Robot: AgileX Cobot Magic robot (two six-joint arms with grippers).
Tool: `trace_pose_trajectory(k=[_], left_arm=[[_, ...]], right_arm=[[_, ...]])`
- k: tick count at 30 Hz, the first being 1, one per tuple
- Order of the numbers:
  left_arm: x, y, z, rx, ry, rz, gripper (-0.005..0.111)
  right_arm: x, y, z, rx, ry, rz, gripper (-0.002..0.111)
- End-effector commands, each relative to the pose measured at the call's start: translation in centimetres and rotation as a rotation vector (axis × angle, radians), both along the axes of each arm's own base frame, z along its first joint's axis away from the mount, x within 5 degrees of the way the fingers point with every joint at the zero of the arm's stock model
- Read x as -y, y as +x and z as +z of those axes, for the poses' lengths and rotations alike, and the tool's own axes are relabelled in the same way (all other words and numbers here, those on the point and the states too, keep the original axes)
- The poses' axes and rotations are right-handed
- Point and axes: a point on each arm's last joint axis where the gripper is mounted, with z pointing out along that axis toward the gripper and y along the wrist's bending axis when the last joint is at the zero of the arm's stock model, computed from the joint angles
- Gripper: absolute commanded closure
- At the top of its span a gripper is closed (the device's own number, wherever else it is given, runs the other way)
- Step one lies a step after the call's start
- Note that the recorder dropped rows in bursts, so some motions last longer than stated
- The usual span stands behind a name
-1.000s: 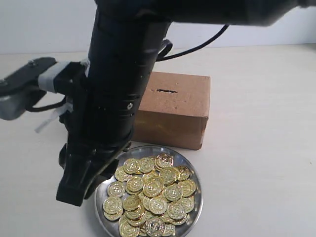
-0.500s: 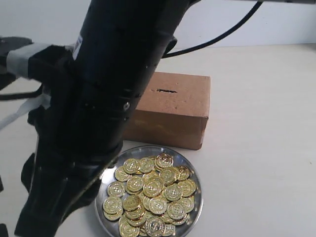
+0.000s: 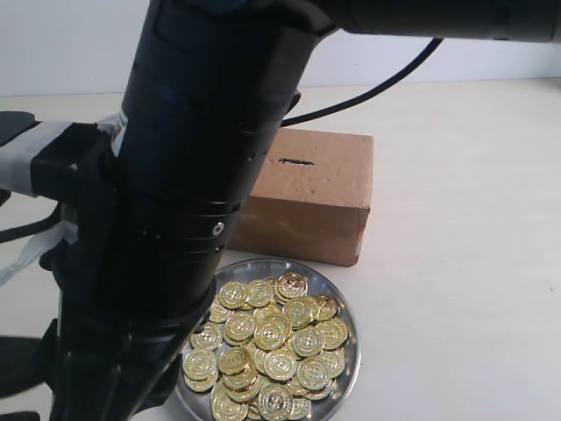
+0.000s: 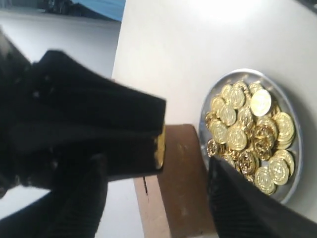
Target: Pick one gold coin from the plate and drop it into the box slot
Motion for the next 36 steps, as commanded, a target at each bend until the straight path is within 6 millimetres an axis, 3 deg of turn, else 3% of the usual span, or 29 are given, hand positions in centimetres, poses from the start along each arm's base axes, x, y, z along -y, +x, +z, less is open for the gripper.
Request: trace_pose_trajectory(k=[1, 30, 36], left_arm=[[0.4, -0.9, 0.2, -0.044, -0.033, -0.098, 0.05], [2.3, 1.1, -0.5, -0.079, 0.009, -0.012, 0.051], [2.3, 1.1, -0.5, -0.084, 0.009, -0.012, 0.073]], right_arm=[[0.1, -0.1, 0.2, 0.01, 0.004, 0.004, 0.069], [-0.1, -0.4, 0.4, -0.027, 0.036, 0.002, 0.069], [-0.1, -0.4, 0.4, -0.027, 0.036, 0.002, 0.069]])
